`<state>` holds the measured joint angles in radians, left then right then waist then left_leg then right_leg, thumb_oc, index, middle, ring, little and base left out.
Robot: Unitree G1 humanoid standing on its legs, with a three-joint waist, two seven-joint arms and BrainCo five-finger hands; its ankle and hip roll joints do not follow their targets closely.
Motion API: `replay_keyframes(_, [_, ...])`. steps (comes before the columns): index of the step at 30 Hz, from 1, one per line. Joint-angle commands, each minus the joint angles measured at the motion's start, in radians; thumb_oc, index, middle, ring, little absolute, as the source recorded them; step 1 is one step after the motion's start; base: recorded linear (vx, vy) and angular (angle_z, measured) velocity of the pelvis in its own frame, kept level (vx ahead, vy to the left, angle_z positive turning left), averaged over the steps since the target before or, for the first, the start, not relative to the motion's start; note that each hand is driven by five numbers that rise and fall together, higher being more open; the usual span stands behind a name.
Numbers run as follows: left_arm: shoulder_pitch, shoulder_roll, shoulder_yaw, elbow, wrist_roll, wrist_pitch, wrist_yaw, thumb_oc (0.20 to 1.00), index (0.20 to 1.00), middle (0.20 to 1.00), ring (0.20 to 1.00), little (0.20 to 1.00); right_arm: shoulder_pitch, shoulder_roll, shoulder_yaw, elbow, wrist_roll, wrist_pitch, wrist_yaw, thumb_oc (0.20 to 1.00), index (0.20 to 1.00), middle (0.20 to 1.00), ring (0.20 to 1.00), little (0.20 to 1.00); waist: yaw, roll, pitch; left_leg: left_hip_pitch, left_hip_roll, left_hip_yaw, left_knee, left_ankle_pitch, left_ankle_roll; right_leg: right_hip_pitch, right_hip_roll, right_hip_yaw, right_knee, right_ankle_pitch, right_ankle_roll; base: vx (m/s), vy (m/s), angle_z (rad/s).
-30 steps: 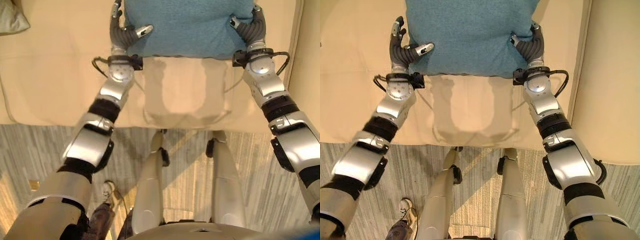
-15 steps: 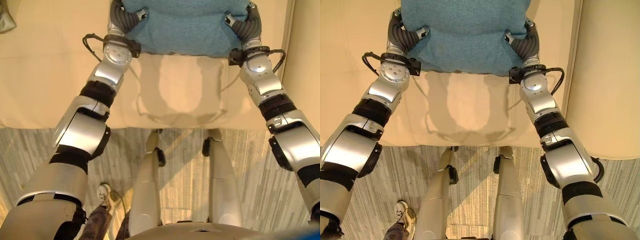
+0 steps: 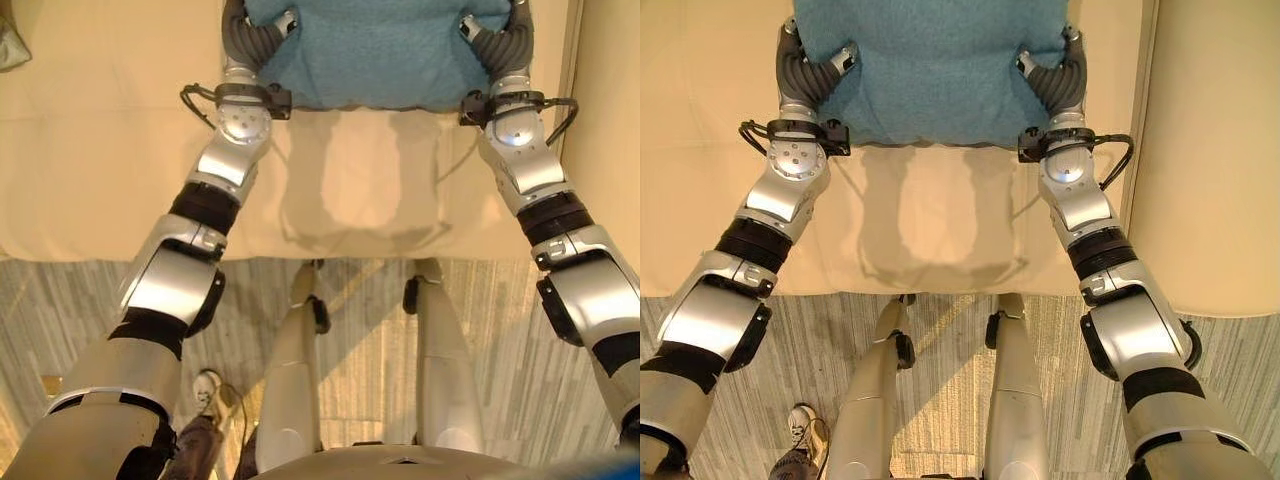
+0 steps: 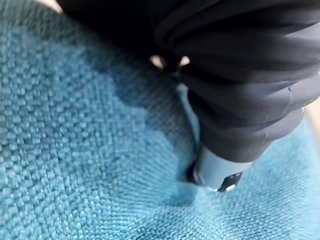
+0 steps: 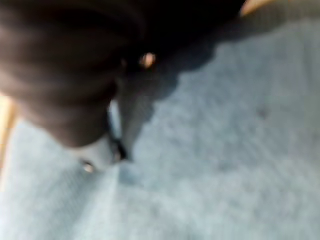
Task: Pick up all the scattered cushions and arrange them neatly on the sofa.
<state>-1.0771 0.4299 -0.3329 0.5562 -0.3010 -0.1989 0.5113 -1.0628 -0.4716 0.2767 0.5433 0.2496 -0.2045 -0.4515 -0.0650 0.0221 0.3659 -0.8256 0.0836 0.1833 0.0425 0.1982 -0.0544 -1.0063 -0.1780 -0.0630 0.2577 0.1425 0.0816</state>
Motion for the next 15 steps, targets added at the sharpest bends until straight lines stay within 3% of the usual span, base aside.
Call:
replay_keyframes(1, [-0.081, -0.058, -0.029, -0.139, 0.112, -0.165, 0.038, 0.200, 0.200, 0.200, 0.200, 0.200, -0.082, 0.084, 0.008, -0.154, -0.134, -0.156, -0.033, 0.200, 0.200, 0.200, 0.200, 0.200, -0.004, -0.026, -0.027, -0.023, 0.005, -0.019, 0.084, -0.155, -0.046, 0.088, 0.003, -0.027, -0.083, -0.064, 0.090, 0.00, 0.000, 0.00])
replay_keyframes(5, [-0.038, -0.061, 0.020, -0.300, 0.225, -0.184, 0.119, 0.200, 0.200, 0.200, 0.200, 0.200, -0.039, 0.086, -0.022, -0.299, -0.249, -0.185, -0.063, 0.200, 0.200, 0.200, 0.200, 0.200, -0.007, -0.026, -0.037, -0.043, 0.011, -0.020, 0.104, -0.168, -0.046, 0.068, 0.005, -0.022, -0.063, -0.072, 0.088, 0.00, 0.000, 0.00])
replay_keyframes(15, [-0.033, -0.056, 0.055, -0.474, 0.349, -0.187, 0.208, 0.200, 0.200, 0.200, 0.200, 0.200, -0.026, 0.101, -0.043, -0.480, -0.344, -0.211, -0.076, 0.200, 0.200, 0.200, 0.200, 0.200, -0.010, -0.019, -0.065, -0.063, 0.023, -0.021, 0.118, -0.176, -0.046, 0.044, 0.003, -0.019, -0.045, -0.076, 0.088, 0.00, 0.001, 0.00])
